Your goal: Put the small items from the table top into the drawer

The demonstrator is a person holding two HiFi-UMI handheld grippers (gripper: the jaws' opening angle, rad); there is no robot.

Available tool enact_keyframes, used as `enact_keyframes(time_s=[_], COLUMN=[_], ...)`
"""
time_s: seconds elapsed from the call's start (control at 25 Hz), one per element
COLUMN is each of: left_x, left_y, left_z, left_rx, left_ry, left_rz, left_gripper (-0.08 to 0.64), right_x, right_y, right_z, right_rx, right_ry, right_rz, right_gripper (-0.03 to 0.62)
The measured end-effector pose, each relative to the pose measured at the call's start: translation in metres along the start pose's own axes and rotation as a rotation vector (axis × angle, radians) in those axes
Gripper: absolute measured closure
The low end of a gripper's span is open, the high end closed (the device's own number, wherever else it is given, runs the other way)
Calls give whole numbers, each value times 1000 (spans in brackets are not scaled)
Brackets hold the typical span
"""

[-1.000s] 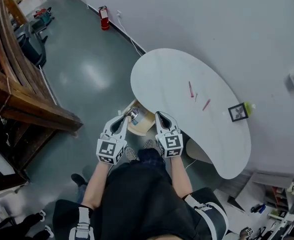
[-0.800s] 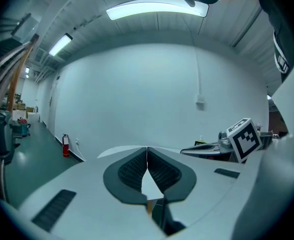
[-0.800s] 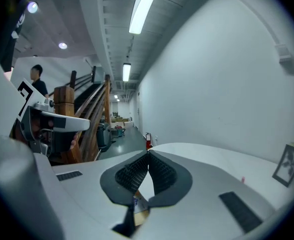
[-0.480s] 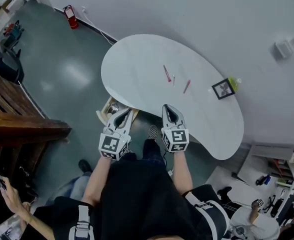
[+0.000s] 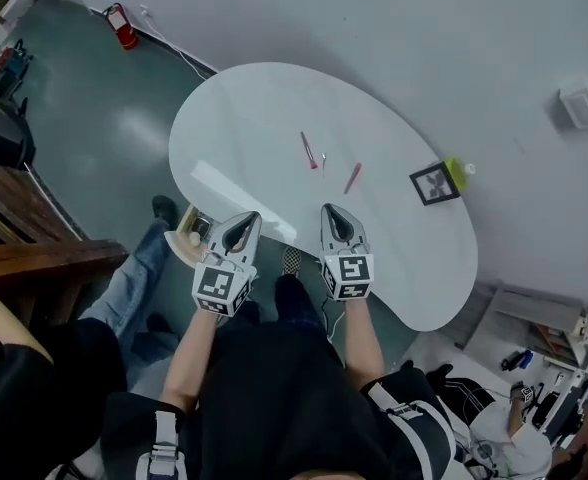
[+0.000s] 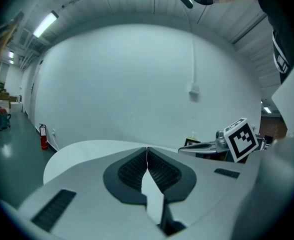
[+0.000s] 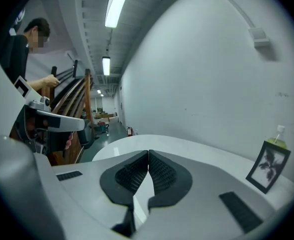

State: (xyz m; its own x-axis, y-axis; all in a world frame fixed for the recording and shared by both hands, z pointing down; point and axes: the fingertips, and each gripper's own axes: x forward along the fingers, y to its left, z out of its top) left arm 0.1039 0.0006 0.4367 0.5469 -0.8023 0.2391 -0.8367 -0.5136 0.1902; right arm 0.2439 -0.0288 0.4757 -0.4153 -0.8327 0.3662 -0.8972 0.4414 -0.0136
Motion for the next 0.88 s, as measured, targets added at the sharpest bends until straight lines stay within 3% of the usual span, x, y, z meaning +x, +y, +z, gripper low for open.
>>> enact_keyframes(time_s=[0.36, 0.88], left_x=[70, 137], left_y=[11, 50], left_z=[-17, -70], left_rx=[-40, -105], left_ry=[89, 194], left_rz=[90, 168], left_gripper=[540, 540], right_x=[66, 158], right_y=[-48, -85], right_z=[-17, -63], right_rx=[9, -13], right_ry=[81, 198], right_rz=[99, 183], right_gripper=[561, 560])
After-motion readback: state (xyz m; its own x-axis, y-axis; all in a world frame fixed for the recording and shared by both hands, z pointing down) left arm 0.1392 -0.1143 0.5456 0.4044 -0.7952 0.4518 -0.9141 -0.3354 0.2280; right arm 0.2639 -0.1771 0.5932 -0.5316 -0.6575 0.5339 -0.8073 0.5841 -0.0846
